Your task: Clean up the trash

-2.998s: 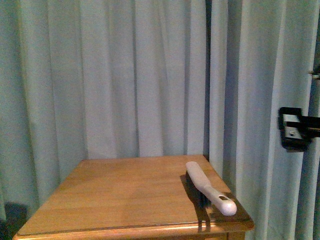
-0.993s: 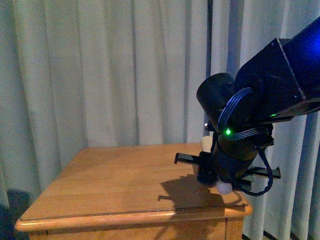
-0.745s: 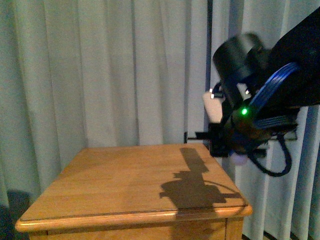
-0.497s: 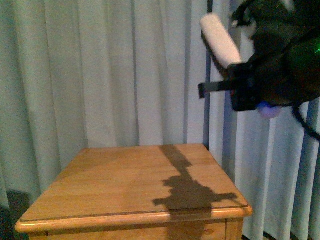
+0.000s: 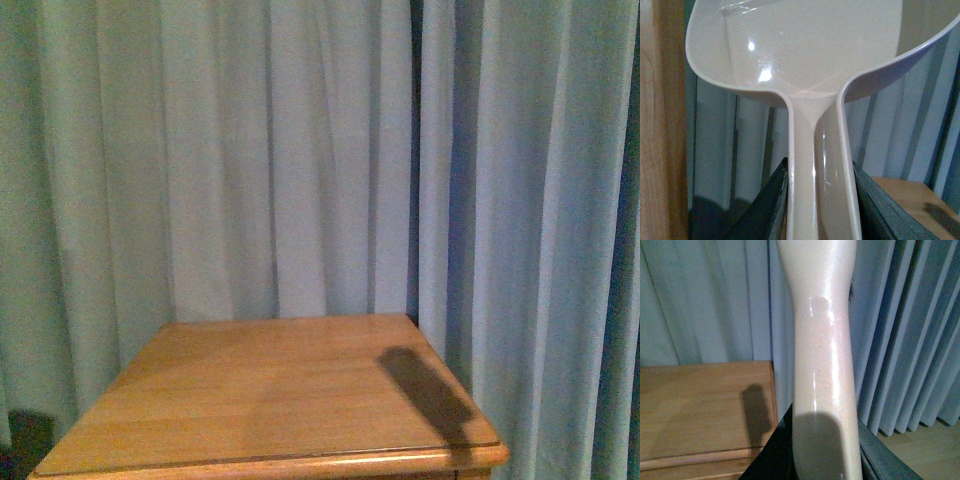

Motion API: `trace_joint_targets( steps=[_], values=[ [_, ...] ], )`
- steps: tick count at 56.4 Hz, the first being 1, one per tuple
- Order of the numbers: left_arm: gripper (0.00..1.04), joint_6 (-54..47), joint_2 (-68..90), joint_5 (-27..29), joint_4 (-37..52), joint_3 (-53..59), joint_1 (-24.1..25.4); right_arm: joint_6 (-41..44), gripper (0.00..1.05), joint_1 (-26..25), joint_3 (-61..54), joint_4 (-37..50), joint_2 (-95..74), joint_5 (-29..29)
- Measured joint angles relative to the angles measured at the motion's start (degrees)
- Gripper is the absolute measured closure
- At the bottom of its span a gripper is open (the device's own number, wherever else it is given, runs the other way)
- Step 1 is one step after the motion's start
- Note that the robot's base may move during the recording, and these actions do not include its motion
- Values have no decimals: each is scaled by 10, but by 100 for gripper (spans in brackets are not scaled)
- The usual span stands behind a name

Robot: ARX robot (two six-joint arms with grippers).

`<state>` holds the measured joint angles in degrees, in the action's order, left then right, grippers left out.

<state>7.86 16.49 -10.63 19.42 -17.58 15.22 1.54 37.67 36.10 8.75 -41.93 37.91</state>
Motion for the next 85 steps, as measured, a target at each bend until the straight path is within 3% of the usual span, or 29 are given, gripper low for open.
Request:
trace_joint_targets(
  steps=[85],
  values=[
    [76, 3, 0, 0, -2, 2, 2, -7, 86, 3, -3, -2, -3, 0]
  ],
)
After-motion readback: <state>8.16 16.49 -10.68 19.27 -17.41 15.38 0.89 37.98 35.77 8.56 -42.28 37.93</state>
